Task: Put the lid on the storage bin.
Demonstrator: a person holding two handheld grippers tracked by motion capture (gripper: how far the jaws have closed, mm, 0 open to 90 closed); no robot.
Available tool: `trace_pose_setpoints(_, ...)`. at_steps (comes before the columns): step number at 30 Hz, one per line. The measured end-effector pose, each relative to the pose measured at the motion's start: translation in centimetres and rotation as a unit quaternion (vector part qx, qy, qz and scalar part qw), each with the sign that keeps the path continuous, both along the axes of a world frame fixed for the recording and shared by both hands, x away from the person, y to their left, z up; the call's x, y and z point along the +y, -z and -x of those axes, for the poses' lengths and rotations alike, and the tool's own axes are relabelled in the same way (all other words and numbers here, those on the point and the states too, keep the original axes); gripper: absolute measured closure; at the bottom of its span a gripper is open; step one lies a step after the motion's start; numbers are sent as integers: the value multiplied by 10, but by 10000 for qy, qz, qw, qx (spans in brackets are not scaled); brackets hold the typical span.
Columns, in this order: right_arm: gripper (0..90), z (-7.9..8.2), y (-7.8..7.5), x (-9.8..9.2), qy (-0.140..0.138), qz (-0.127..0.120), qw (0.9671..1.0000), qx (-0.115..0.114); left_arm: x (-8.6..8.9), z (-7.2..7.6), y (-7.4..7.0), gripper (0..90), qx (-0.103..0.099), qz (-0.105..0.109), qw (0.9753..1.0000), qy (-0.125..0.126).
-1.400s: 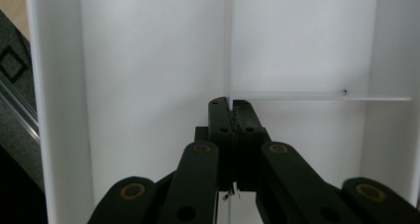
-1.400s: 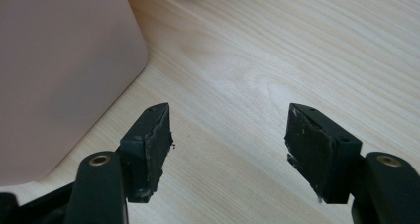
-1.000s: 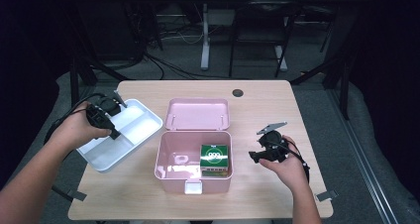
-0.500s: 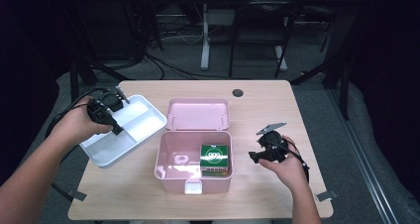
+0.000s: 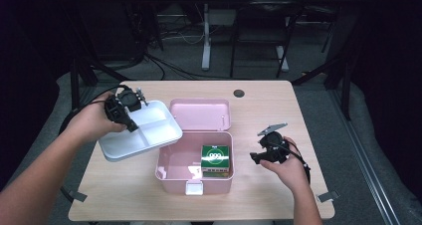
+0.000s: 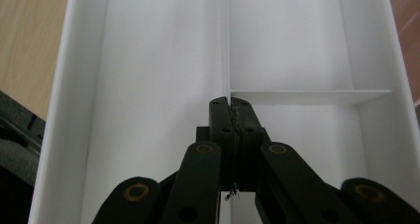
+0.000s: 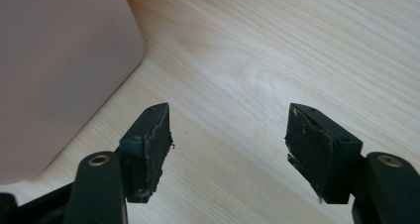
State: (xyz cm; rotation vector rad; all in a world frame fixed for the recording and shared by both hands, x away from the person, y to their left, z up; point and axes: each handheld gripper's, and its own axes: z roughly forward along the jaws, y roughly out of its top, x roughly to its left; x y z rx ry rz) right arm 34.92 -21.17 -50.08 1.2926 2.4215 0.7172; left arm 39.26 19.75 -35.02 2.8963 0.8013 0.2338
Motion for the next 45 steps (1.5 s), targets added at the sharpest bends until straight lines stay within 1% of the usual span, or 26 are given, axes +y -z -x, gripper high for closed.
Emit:
trace_pose_setpoints(2, 337, 0, 0, 0, -12, 7, 10000, 33, -5, 0, -4, 898, -27, -1, 10000, 23)
trace_pose_setpoints(4, 337, 0, 0, 0, 8, -18, 10000, -6, -10, 0, -7, 898, -32, -5, 9999, 103)
trace_pose_setpoints(6, 337, 0, 0, -1, 15, -24, 10000, -13, -16, 1, -8, 898, 8, -52, 9997, 239)
trace_pose_setpoints(7, 337, 0, 0, -1, 17, -38, 10000, -6, -20, 1, -8, 898, -10, -73, 9994, 352)
trace_pose_setpoints(8, 337, 0, 0, -1, 18, -44, 10000, -6, -23, 1, -8, 897, 45, -75, 9992, 386)
trace_pose_setpoints(10, 337, 0, 0, -1, 27, -36, 10000, -13, -31, 3, -8, 898, 63, -44, 9982, 592)
trace_pose_setpoints(11, 337, 0, 0, -2, 2, -75, 10000, 0, -36, 3, -9, 898, 102, -60, 9975, 695)
trace_pose_setpoints(13, 337, 0, 0, -2, 15, -55, 10000, -7, -45, 5, -9, 898, 105, 22, 9965, 825)
trace_pose_setpoints(14, 337, 0, 0, -2, 13, -45, 10000, -5, -50, 6, -10, 897, 98, 20, 9958, 914)
trace_pose_setpoints(15, 337, 0, 1, -2, 52, 15, 10000, -22, -56, 7, -11, 897, 119, 45, 9951, 977)
trace_pose_setpoints(19, 337, -1, 2, -2, 39, -28, 10000, 11, -76, 9, -11, 897, 120, -22, 9927, 1197)
trace_pose_setpoints(24, 337, -1, 2, -3, 53, -58, 10000, 2, -100, 12, -10, 897, 71, -6, 9883, 1522)
trace_pose_setpoints(25, 337, -1, 2, -4, 24, -104, 9999, 17, -104, 13, -10, 897, 82, 4, 9877, 1561)
trace_pose_setpoints(26, 337, -1, 2, -4, 35, -88, 10000, 9, -110, 13, -10, 898, 109, -19, 9868, 1617)
trace_pose_setpoints(27, 337, -1, 2, -4, 58, -58, 10000, -9, -114, 14, -9, 897, 73, -24, 9860, 1667)
trace_pose_setpoints(29, 337, -1, 1, -4, 59, -50, 10000, -11, -119, 14, -10, 898, 99, -45, 9852, 1712)
trace_pose_setpoints(31, 337, -1, 1, -4, 58, -62, 10000, -7, -124, 15, -10, 898, 112, 31, 9838, 1787)
trace_pose_setpoints(33, 337, -1, 2, -5, 55, -75, 10000, 1, -129, 15, -9, 897, 123, -18, 9825, 1858)
trace_pose_setpoints(36, 337, -1, 2, -5, 57, -80, 10000, 10, -135, 16, -6, 897, 158, -3, 9804, 1965)
trace_pose_setpoints(37, 337, -1, 2, -5, 52, -85, 10000, 11, -137, 17, -4, 897, 138, 32, 9801, 1979)
trace_pose_setpoints(38, 337, -1, 2, -5, 63, -79, 9999, 11, -139, 17, -3, 897, 177, 9, 9797, 1999)
trace_pose_setpoints(39, 337, -1, 2, -5, 63, -76, 9999, 16, -140, 17, -1, 897, 152, -4, 9783, 2067)
trace_pose_setpoints(40, 337, -1, 2, -5, 63, -75, 10000, 14, -142, 17, 2, 897, 178, 10, 9789, 2037)
trace_pose_setpoints(41, 337, -1, 2, -5, 60, -79, 9999, 15, -143, 17, 3, 897, 182, -59, 9777, 2093)
trace_pose_setpoints(42, 337, -1, 2, -4, 58, -83, 9999, 17, -145, 17, 6, 897, 184, -59, 9775, 2102)
trace_pose_setpoints(45, 337, -1, 2, -5, 79, -52, 10000, 11, -148, 17, 11, 897, 175, -92, 9755, 2190)
